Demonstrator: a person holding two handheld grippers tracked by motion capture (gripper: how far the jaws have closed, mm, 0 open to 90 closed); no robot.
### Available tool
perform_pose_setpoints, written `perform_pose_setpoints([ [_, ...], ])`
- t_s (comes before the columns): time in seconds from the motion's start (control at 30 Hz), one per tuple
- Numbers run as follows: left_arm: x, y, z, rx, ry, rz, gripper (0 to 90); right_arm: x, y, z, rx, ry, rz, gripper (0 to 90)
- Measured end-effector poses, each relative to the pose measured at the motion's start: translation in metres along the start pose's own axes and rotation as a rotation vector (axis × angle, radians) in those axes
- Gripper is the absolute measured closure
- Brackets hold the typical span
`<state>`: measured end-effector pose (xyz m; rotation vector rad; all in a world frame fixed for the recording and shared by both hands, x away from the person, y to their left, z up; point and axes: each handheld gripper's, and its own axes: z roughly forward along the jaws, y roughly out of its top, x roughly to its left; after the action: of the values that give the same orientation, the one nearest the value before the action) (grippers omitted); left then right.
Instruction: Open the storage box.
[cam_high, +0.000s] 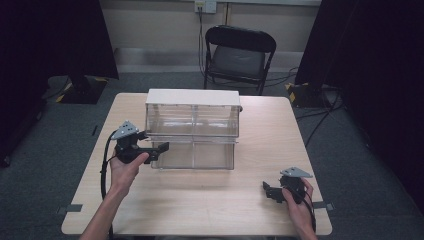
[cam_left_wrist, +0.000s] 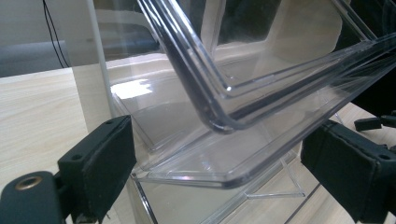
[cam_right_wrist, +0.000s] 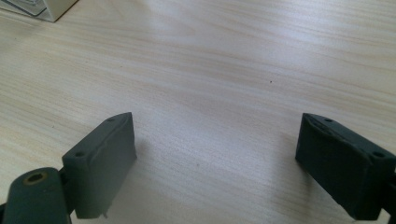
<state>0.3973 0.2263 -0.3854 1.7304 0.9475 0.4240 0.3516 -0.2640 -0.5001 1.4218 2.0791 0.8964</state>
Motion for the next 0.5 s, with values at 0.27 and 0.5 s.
perform_pose_setpoints([
  [0.27, -0.0008, 0.0012, -0.0001, 0.011, 0.008, 0.005, 9.7, 0.0000, 0.0000, 0.0000, 0.000, 0.000, 0.000, 11.3],
  [0.5, -0.0009, 0.0010, 0.0000, 0.010, 0.008, 0.006, 9.6, 0.0000, 0.0000, 0.0000, 0.000, 0.000, 0.000, 11.3],
])
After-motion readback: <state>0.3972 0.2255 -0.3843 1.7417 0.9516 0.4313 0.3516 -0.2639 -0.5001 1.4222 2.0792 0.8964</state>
